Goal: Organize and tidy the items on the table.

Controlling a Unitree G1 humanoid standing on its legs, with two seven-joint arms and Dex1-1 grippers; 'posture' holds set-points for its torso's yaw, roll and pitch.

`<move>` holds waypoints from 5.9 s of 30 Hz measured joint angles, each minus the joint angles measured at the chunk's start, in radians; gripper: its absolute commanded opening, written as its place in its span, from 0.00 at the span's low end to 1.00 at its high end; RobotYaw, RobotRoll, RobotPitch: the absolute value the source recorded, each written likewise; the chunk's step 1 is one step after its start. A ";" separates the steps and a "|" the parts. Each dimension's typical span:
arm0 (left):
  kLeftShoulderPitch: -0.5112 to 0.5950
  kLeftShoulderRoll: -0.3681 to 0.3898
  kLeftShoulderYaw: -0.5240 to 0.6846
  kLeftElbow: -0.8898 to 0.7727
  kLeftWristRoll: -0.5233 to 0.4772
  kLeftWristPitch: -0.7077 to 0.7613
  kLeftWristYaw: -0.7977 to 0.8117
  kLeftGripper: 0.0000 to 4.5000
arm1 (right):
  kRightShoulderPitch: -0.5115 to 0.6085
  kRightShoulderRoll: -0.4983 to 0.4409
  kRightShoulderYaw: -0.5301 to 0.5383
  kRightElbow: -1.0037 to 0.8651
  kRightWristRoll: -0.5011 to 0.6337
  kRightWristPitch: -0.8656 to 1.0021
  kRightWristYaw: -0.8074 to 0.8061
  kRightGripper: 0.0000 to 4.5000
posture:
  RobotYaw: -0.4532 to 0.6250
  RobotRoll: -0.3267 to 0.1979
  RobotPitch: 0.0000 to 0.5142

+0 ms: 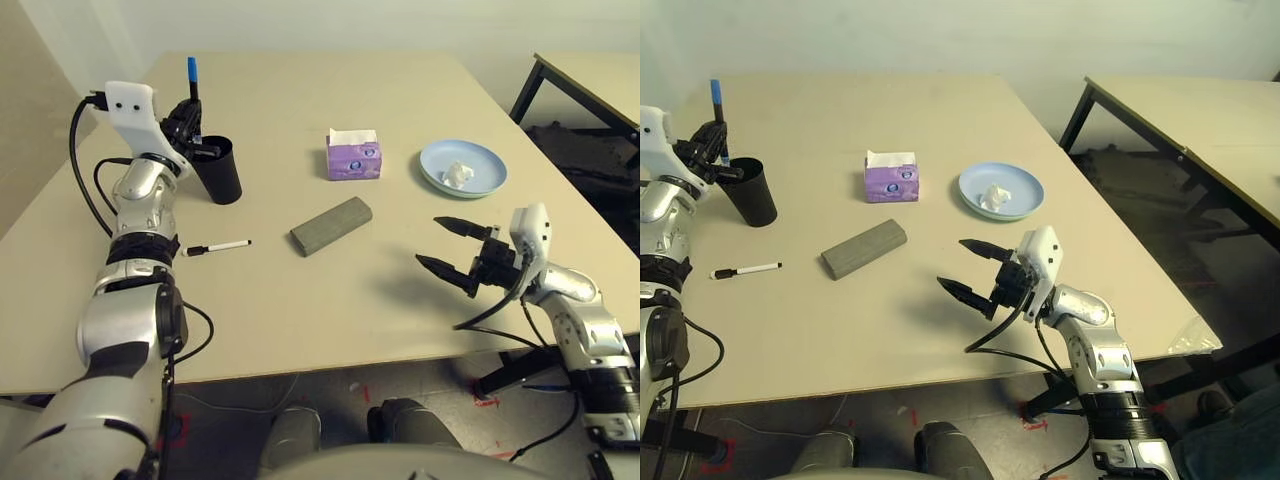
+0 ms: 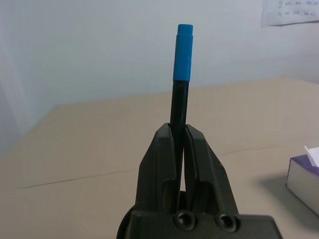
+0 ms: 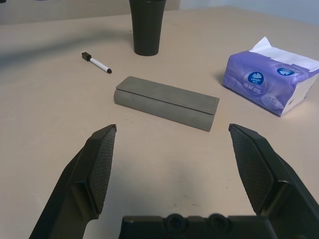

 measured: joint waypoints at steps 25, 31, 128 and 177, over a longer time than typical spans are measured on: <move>-0.004 -0.007 0.011 0.009 -0.021 -0.020 -0.018 0.99 | -0.002 -0.014 0.000 -0.010 0.000 0.003 0.001 1.00 | 0.41 0.62 0.14; 0.022 0.032 -0.002 -0.089 -0.051 0.045 -0.190 0.99 | -0.006 -0.018 0.000 -0.010 0.000 -0.002 0.024 1.00 | 0.41 0.62 0.12; 0.366 0.139 0.175 -0.743 -0.132 0.469 -0.218 0.00 | -0.042 0.029 0.038 0.063 -0.042 -0.016 -0.076 1.00 | 0.45 0.62 0.10; 0.031 0.075 0.025 -0.009 -0.014 0.033 -0.052 1.00 | -0.011 0.001 0.040 0.000 -0.045 -0.003 -0.079 1.00 | 0.40 0.62 0.14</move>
